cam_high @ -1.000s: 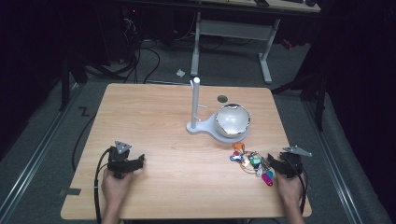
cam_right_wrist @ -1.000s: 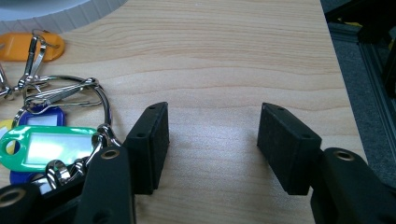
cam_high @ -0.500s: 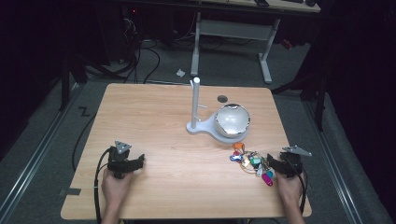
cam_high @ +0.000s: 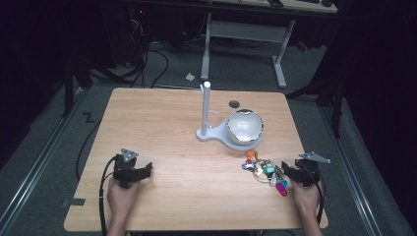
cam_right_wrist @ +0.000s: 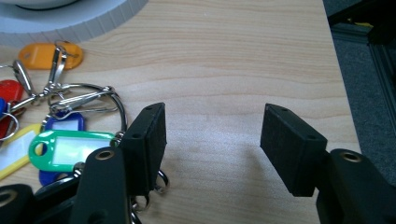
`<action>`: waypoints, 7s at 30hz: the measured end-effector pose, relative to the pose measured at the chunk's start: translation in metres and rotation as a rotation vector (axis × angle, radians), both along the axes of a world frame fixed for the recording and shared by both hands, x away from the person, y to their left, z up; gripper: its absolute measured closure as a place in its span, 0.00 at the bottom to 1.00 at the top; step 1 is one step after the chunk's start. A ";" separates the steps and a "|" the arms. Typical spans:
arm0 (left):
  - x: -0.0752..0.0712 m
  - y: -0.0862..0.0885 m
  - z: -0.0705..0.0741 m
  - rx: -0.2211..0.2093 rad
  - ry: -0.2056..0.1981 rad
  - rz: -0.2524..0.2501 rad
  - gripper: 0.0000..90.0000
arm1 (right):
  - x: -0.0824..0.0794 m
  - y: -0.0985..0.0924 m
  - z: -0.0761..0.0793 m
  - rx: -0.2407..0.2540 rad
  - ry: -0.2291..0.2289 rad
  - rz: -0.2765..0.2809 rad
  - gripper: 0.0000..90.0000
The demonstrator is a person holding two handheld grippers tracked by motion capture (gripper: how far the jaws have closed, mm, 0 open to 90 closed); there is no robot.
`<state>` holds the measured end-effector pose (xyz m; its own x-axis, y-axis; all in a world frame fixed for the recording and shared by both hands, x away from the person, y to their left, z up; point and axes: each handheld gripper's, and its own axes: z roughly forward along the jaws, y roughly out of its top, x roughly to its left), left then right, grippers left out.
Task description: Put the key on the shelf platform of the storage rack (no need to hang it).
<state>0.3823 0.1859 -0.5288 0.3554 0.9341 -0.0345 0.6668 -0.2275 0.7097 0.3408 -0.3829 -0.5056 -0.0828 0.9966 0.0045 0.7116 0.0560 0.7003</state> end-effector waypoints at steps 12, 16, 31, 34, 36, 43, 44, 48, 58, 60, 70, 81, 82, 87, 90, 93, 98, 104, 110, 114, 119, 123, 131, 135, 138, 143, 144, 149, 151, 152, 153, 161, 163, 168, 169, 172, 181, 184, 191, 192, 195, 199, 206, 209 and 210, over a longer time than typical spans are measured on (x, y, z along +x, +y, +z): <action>0.000 0.000 0.000 0.000 0.000 0.000 0.26 | -0.011 0.004 0.013 0.023 -0.039 0.037 0.47; 0.000 0.000 0.000 0.000 0.000 0.001 0.25 | -0.016 0.009 0.018 0.036 -0.053 0.058 0.47; 0.000 0.000 0.000 0.000 -0.001 0.001 0.25 | -0.017 0.048 0.026 0.028 -0.050 0.199 0.48; 0.000 0.000 0.000 -0.001 -0.001 0.001 0.26 | -0.015 0.054 0.024 0.025 -0.039 0.222 0.48; 0.000 0.000 0.000 0.000 -0.001 0.000 0.25 | -0.014 0.056 0.023 0.030 -0.035 0.224 0.48; 0.000 0.000 0.000 -0.001 0.000 0.000 0.26 | -0.007 0.064 0.017 0.024 -0.013 0.237 0.48; 0.000 0.000 0.000 -0.001 0.000 0.000 0.26 | -0.007 0.065 0.017 0.024 -0.012 0.238 0.48; 0.000 0.000 0.000 0.000 0.000 0.000 0.25 | -0.005 0.068 0.014 0.031 -0.001 0.243 0.47; 0.000 0.000 0.000 0.000 0.000 0.000 0.26 | 0.002 0.075 0.007 0.018 0.023 0.251 0.46; 0.000 0.000 0.000 -0.001 0.000 0.000 0.26 | 0.003 0.075 0.006 0.020 0.025 0.249 0.46; 0.000 0.000 0.000 -0.001 0.000 0.000 0.26 | 0.012 0.075 -0.004 -0.008 0.058 0.238 0.50; 0.000 0.000 0.000 -0.001 0.000 0.000 0.26 | 0.015 0.074 -0.007 -0.028 0.035 0.255 0.75; 0.000 0.000 0.000 -0.001 0.000 0.000 0.26 | 0.015 0.075 -0.007 -0.029 0.034 0.254 0.75; 0.000 0.000 0.000 -0.002 0.000 -0.001 0.26 | 0.014 0.076 -0.007 -0.043 0.025 0.266 0.79; 0.000 0.000 0.000 -0.002 0.000 -0.001 0.25 | 0.013 0.078 -0.007 -0.058 0.020 0.270 0.81; 0.000 0.000 0.000 -0.002 0.000 -0.001 0.25 | 0.012 0.078 -0.007 -0.058 0.018 0.269 0.81; 0.000 0.000 0.000 -0.002 0.000 -0.001 0.26 | 0.010 0.078 -0.005 -0.073 0.004 0.277 0.85; 0.000 0.000 0.000 -0.002 0.000 -0.001 0.25 | 0.008 0.077 -0.003 -0.072 -0.001 0.274 0.91; 0.000 0.000 0.000 -0.004 0.000 0.000 0.25 | 0.006 0.078 -0.002 -0.081 -0.009 0.285 0.92; 0.000 0.000 0.000 -0.003 0.000 -0.001 0.25 | 0.004 0.076 0.001 -0.068 -0.020 0.279 0.92; 0.000 0.000 0.000 -0.003 0.000 0.000 0.25 | 0.001 0.073 0.007 -0.057 -0.037 0.281 0.92; 0.000 0.000 0.000 -0.001 0.000 -0.001 0.26 | -0.002 0.069 0.014 -0.041 -0.057 0.286 0.98; 0.000 0.000 0.000 -0.001 0.000 -0.001 0.26 | -0.006 0.065 0.025 -0.056 -0.078 0.296 0.98; 0.000 0.000 0.000 -0.001 0.000 -0.001 0.26 | -0.008 0.063 0.034 -0.046 -0.095 0.298 0.98; 0.000 0.000 0.000 -0.001 0.000 0.000 0.26 | -0.009 0.063 0.040 -0.041 -0.108 0.303 0.98; 0.000 0.000 0.000 -0.001 0.000 -0.001 0.26 | -0.012 0.062 0.054 -0.048 -0.139 0.320 0.98; 0.000 0.000 0.000 -0.001 0.000 0.000 0.26 | -0.012 0.062 0.057 -0.043 -0.142 0.319 0.98; 0.000 0.000 0.000 -0.001 0.000 -0.001 0.26 | -0.015 0.061 0.073 -0.040 -0.177 0.333 0.98; 0.000 0.000 0.000 -0.001 0.000 -0.001 0.26 | -0.016 0.061 0.078 -0.040 -0.189 0.338 0.98; 0.000 0.000 0.000 -0.001 0.000 0.000 0.26 | -0.017 0.061 0.082 -0.039 -0.196 0.341 0.98; 0.000 0.000 0.000 -0.001 0.000 0.000 0.26 | -0.017 0.060 0.085 -0.036 -0.202 0.341 0.98; 0.000 0.000 0.000 -0.001 0.000 0.000 0.26 | -0.020 0.058 0.109 -0.041 -0.246 0.355 0.98; 0.000 0.000 0.000 -0.001 0.000 0.000 0.26 | -0.021 0.059 0.114 -0.039 -0.253 0.359 0.98; 0.000 0.000 0.000 -0.001 0.000 0.000 0.26 | -0.021 0.059 0.124 -0.038 -0.275 0.370 0.98; 0.000 0.000 0.000 -0.001 0.000 0.000 0.26 | -0.021 0.059 0.126 -0.034 -0.276 0.370 0.98; 0.000 0.000 0.000 -0.002 0.001 0.000 0.26 | -0.020 0.058 0.133 -0.031 -0.290 0.375 0.98; 0.000 0.000 0.000 -0.001 0.000 -0.001 0.26 | -0.018 0.057 0.152 -0.014 -0.327 0.385 0.98; 0.000 0.000 0.000 -0.002 0.000 0.000 0.26 | -0.016 0.058 0.161 -0.016 -0.334 0.397 0.98; 0.000 0.000 0.000 -0.001 0.000 0.000 0.26 | -0.011 0.059 0.178 -0.008 -0.359 0.413 0.98; 0.000 0.000 0.000 -0.001 0.000 0.000 0.26 | -0.011 0.059 0.180 -0.007 -0.361 0.415 0.98; 0.000 0.000 0.000 -0.002 0.000 0.000 0.26 | -0.009 0.061 0.188 -0.011 -0.373 0.425 0.98; 0.000 0.000 0.000 -0.001 0.000 -0.001 0.26 | -0.005 0.063 0.199 -0.007 -0.389 0.441 0.98; 0.000 0.000 0.000 -0.003 0.000 0.000 0.26 | 0.004 0.068 0.213 -0.007 -0.399 0.458 0.98; 0.000 0.000 0.000 -0.004 0.001 -0.001 0.26 | 0.009 0.071 0.219 -0.009 -0.404 0.466 0.98; 0.000 0.000 0.000 -0.004 0.001 -0.001 0.26 | 0.010 0.072 0.220 -0.009 -0.405 0.468 0.98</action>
<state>0.3823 0.1862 -0.5287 0.3562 0.9336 -0.0389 0.6674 -0.2251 0.7099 0.3511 -0.3110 -0.2854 -0.5046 0.8540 -0.1266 0.2881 0.3048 0.9078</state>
